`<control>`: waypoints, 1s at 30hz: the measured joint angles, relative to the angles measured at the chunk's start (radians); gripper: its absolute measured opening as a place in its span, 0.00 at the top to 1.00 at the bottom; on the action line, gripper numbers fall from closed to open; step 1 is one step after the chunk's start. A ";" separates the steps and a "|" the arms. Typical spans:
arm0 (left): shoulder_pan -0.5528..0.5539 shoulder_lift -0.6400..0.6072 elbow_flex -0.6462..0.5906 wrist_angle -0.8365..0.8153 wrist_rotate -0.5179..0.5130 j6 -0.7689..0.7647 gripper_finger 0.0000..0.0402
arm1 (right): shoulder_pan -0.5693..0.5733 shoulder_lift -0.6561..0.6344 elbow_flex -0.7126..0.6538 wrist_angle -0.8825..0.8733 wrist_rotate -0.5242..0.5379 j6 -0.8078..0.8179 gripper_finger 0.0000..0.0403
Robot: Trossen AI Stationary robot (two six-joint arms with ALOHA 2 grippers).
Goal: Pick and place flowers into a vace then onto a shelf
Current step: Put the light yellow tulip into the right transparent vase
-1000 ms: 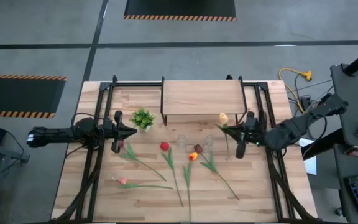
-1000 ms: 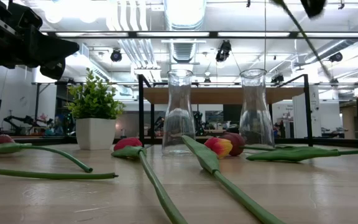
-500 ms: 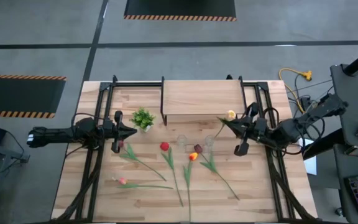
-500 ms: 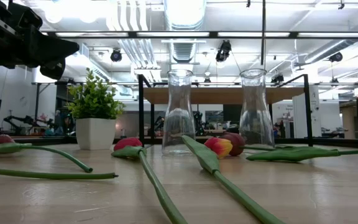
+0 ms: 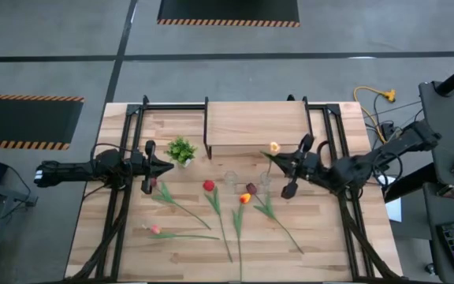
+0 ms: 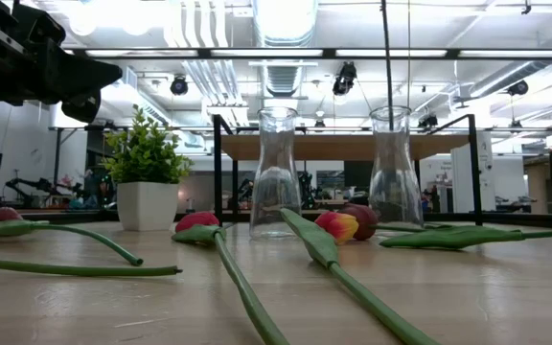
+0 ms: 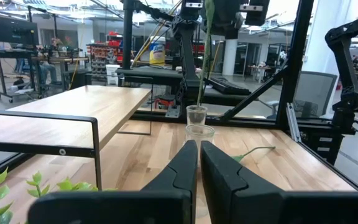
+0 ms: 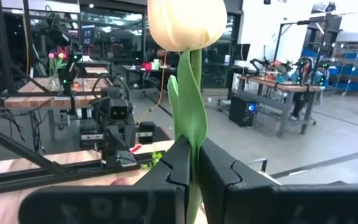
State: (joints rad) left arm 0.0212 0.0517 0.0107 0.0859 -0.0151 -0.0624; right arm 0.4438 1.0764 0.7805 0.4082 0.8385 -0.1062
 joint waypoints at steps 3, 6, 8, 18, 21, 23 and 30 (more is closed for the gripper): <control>0.000 0.000 0.000 0.000 0.000 0.000 0.99 | 0.000 0.029 0.000 0.000 0.000 0.018 0.97; 0.000 0.000 0.000 0.000 0.000 0.000 0.99 | 0.000 0.068 -0.001 0.002 0.004 0.051 0.97; 0.000 0.000 0.000 0.000 0.000 0.000 0.99 | 0.000 0.097 -0.001 0.011 0.034 0.082 0.97; 0.000 0.000 0.000 0.000 0.000 0.000 0.99 | 0.001 0.187 -0.003 0.015 0.190 0.102 0.97; 0.000 0.000 0.000 0.000 0.000 0.000 0.99 | 0.001 0.190 -0.008 -0.001 0.212 0.138 0.97; 0.000 0.000 0.000 0.000 0.000 0.000 0.99 | 0.000 0.188 -0.012 -0.019 0.214 0.174 0.97; 0.000 0.000 0.000 0.000 0.000 0.000 0.99 | 0.001 0.151 -0.012 -0.101 0.269 0.262 0.90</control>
State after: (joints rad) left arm 0.0212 0.0517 0.0109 0.0860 -0.0151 -0.0624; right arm 0.4446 1.2269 0.7681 0.3067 1.1072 0.1556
